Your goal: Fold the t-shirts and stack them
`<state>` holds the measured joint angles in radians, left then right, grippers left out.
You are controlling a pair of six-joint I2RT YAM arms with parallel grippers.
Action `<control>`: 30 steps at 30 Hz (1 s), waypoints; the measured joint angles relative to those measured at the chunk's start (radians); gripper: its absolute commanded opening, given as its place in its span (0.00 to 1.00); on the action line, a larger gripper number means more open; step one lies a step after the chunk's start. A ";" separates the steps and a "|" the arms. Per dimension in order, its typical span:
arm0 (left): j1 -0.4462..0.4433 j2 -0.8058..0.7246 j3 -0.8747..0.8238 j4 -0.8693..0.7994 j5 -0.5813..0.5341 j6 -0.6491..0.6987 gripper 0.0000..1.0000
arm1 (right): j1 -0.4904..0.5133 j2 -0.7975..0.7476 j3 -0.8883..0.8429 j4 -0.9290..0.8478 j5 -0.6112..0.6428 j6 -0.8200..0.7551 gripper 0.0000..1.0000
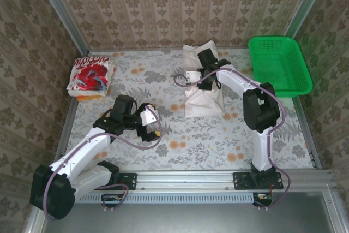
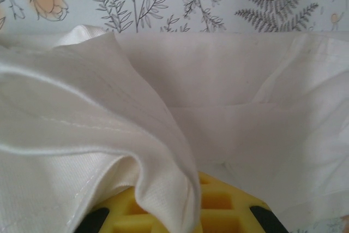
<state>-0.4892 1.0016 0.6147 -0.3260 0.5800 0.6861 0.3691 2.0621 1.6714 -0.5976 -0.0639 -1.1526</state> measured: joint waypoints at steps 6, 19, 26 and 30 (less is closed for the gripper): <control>0.001 0.012 0.000 0.016 0.003 0.000 1.00 | -0.002 0.014 0.025 0.027 0.000 0.001 0.00; 0.008 0.018 0.000 0.023 0.005 0.000 1.00 | -0.011 0.113 0.030 0.104 0.001 0.023 0.02; 0.009 0.018 0.000 0.024 0.009 -0.002 1.00 | -0.013 0.130 0.032 0.137 0.000 0.034 0.04; 0.009 0.018 0.000 0.029 0.012 -0.007 1.00 | -0.014 0.149 0.040 0.146 0.000 0.036 0.05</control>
<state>-0.4805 1.0191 0.6144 -0.2970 0.5919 0.6788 0.3546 2.2108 1.7115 -0.4511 -0.0635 -1.1168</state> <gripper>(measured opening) 0.997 0.070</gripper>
